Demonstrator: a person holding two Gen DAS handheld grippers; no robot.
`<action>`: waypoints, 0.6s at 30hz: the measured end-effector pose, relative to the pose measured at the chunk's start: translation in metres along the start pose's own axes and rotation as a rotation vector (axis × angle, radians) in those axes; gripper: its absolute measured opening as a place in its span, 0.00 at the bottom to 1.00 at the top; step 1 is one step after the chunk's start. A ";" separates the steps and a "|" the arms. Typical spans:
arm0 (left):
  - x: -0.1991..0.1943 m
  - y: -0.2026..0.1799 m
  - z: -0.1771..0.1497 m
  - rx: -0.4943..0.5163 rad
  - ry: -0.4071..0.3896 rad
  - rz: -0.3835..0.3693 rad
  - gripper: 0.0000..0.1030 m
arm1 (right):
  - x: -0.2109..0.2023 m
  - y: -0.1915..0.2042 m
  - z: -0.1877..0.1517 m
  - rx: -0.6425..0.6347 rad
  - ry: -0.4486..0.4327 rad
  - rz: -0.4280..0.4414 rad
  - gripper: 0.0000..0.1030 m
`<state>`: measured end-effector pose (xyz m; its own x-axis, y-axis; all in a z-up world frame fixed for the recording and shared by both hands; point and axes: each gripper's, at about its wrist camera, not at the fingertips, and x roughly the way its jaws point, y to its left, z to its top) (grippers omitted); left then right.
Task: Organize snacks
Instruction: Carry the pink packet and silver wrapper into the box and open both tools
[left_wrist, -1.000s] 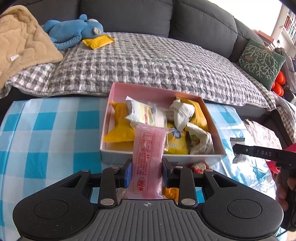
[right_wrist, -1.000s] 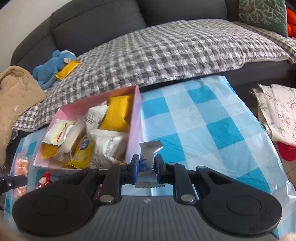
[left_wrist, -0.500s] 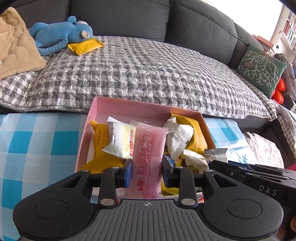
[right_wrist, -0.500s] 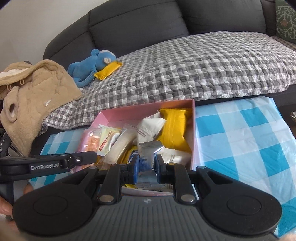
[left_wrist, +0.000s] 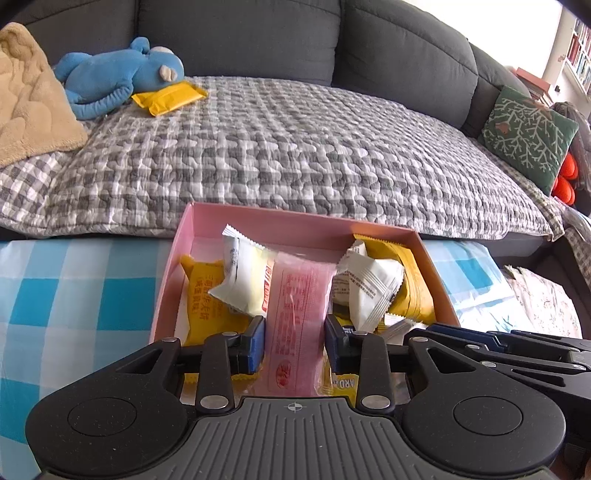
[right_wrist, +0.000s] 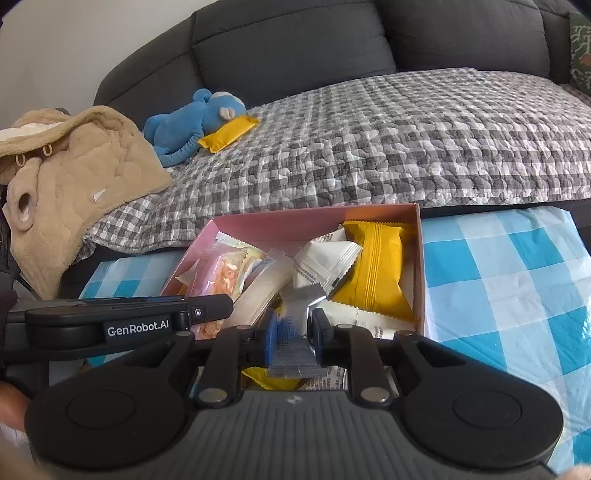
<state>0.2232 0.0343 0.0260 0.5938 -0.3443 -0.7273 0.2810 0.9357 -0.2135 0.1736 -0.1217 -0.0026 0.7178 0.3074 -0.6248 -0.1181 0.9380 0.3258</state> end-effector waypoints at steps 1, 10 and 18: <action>-0.002 0.001 0.001 -0.006 0.000 -0.002 0.32 | -0.001 -0.001 0.001 0.004 -0.002 -0.003 0.20; -0.034 0.024 0.005 -0.065 -0.024 0.033 0.36 | -0.015 -0.010 -0.001 0.026 0.006 -0.032 0.22; -0.061 0.049 -0.011 -0.123 0.013 0.086 0.36 | -0.034 -0.012 -0.007 0.036 0.018 -0.033 0.26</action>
<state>0.1923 0.1019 0.0528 0.6016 -0.2624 -0.7544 0.1351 0.9643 -0.2277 0.1458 -0.1421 0.0101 0.7084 0.2793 -0.6481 -0.0697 0.9415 0.3296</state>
